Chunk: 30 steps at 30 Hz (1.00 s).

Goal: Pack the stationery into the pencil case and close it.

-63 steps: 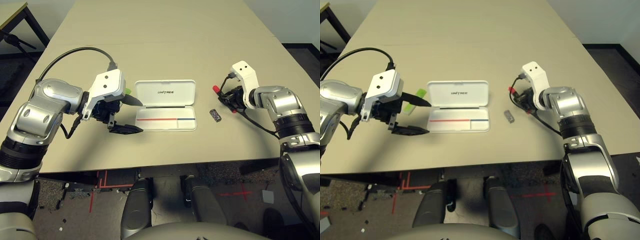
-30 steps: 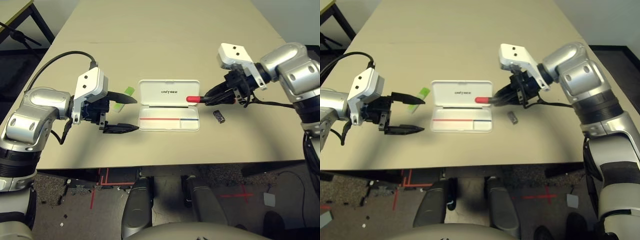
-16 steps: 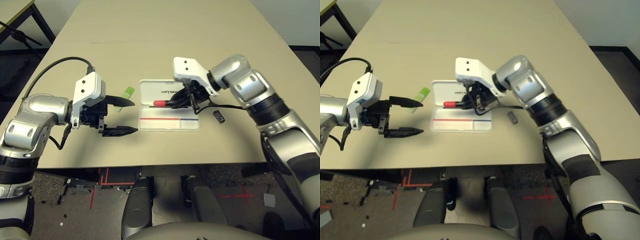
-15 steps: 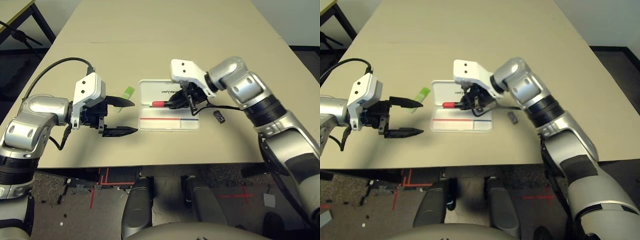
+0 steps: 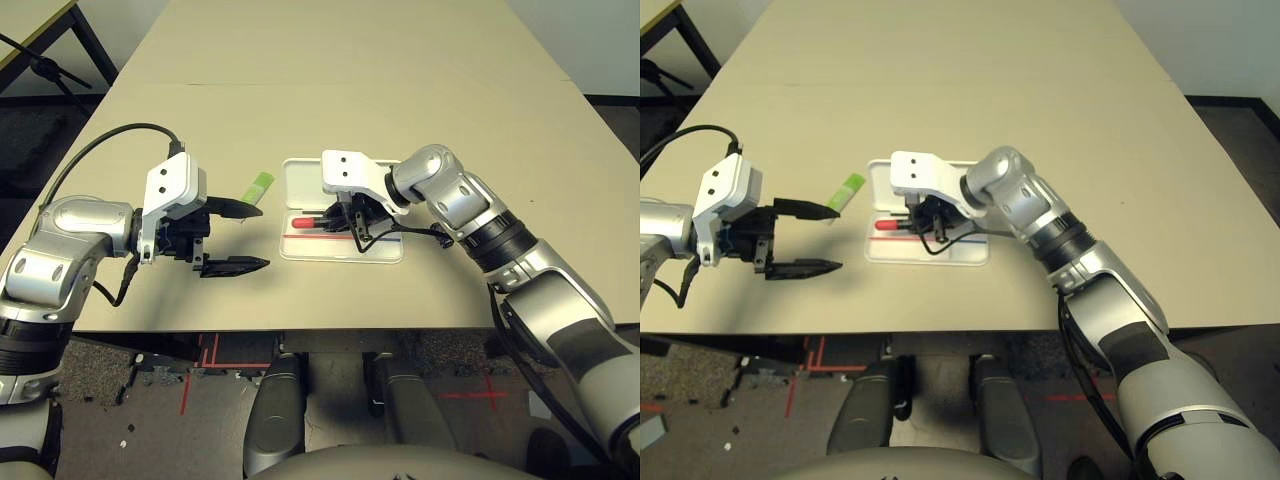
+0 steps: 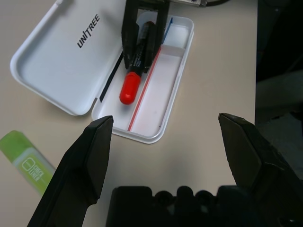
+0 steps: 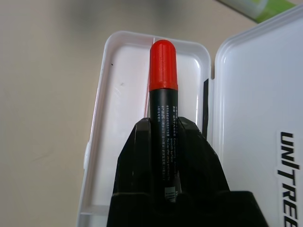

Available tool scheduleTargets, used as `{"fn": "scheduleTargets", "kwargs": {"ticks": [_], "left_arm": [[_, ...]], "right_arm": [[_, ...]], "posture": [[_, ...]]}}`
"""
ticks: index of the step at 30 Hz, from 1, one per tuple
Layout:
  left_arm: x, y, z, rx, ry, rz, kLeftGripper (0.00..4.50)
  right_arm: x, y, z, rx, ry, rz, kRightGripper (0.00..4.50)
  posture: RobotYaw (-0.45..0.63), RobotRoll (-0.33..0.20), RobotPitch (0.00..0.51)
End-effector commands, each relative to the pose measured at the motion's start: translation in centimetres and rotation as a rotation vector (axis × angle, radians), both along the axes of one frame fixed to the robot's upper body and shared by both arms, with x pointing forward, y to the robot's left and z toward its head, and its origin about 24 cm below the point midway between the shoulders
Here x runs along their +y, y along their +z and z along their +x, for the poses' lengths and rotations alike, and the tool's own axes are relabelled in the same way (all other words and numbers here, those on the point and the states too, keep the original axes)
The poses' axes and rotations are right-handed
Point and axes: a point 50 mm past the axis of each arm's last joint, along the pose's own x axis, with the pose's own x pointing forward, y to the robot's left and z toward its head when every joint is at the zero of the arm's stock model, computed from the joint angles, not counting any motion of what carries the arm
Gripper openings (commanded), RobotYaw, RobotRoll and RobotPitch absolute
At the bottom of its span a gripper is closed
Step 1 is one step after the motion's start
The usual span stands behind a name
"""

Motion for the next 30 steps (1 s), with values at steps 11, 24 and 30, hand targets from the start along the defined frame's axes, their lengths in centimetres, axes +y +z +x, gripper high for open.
{"fn": "scheduleTargets", "kwargs": {"ticks": [11,24,30], "left_arm": [[0.2,0.4,1.8,0.037,0.200,-0.024,4.50],[-0.3,-0.3,4.6,0.105,0.523,-0.021,4.50],[-0.5,-1.0,6.2,0.088,0.609,0.014,4.50]], "right_arm": [[-1.4,1.5,-0.4,0.078,0.078,0.108,4.46],[-10.0,3.9,-1.6,0.228,0.116,0.367,4.46],[-13.4,4.5,-2.5,0.216,0.065,0.437,4.46]], "posture": [[0.15,0.000,0.150],[0.12,0.000,0.159],[0.07,0.000,0.158]]}}
